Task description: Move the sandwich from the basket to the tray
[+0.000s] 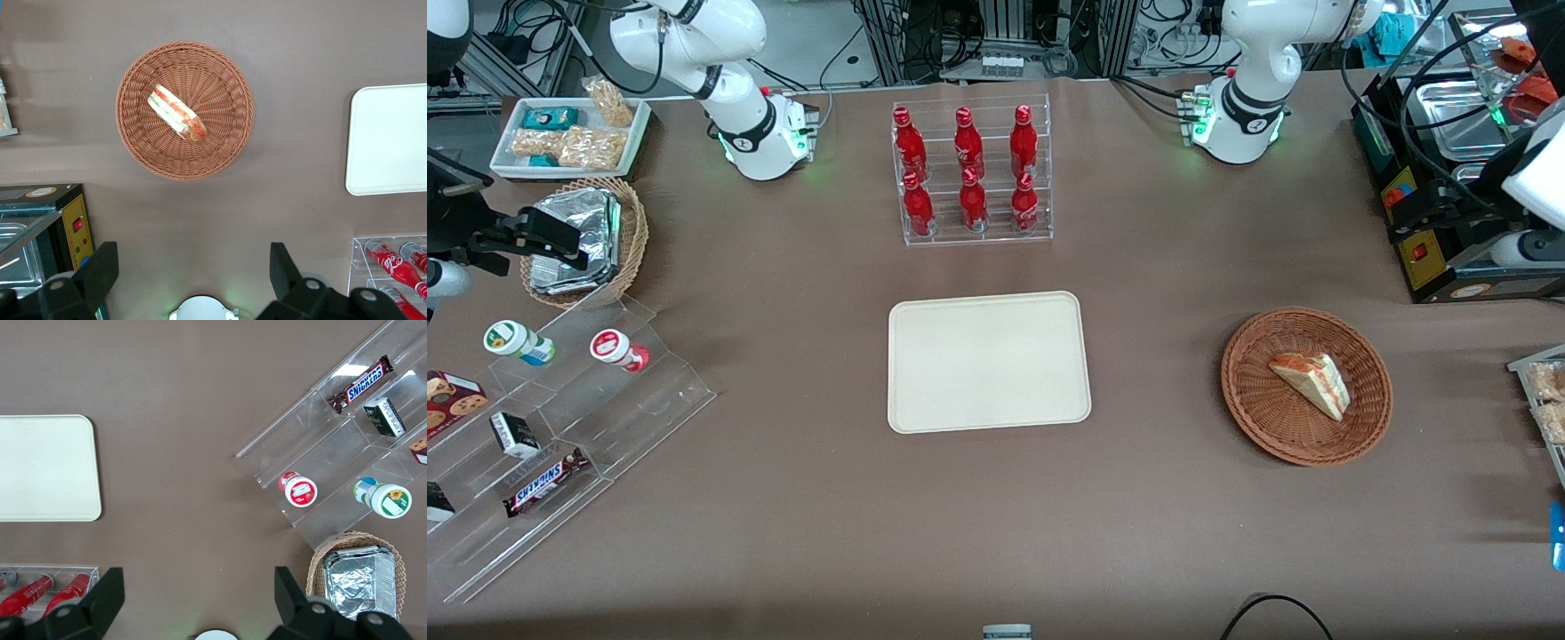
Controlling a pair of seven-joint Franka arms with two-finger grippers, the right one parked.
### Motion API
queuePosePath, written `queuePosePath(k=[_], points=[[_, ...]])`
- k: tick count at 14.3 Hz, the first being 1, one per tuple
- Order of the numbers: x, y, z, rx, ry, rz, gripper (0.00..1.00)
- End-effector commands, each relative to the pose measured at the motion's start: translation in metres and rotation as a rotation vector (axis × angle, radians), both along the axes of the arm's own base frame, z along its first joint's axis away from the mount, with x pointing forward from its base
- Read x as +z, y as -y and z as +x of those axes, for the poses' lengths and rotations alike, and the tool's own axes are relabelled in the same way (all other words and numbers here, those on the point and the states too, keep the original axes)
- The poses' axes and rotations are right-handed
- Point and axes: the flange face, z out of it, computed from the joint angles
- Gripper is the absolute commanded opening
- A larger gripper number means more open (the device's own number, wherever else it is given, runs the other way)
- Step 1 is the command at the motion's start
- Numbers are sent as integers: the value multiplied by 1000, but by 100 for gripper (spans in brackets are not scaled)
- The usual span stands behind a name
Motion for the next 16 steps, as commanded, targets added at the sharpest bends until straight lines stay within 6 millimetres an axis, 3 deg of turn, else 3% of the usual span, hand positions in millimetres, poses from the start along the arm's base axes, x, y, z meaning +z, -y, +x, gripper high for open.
queuePosePath(k=[1,6,11,14,16], points=[[5,-2,-1,-11,-1,2,100],[7,1,-1,-3,8,6,100],[-6,0,0,-2,-20,15,100],[-36,-3,2,1,-83,20,100],[-76,-7,8,-1,-120,52,100]])
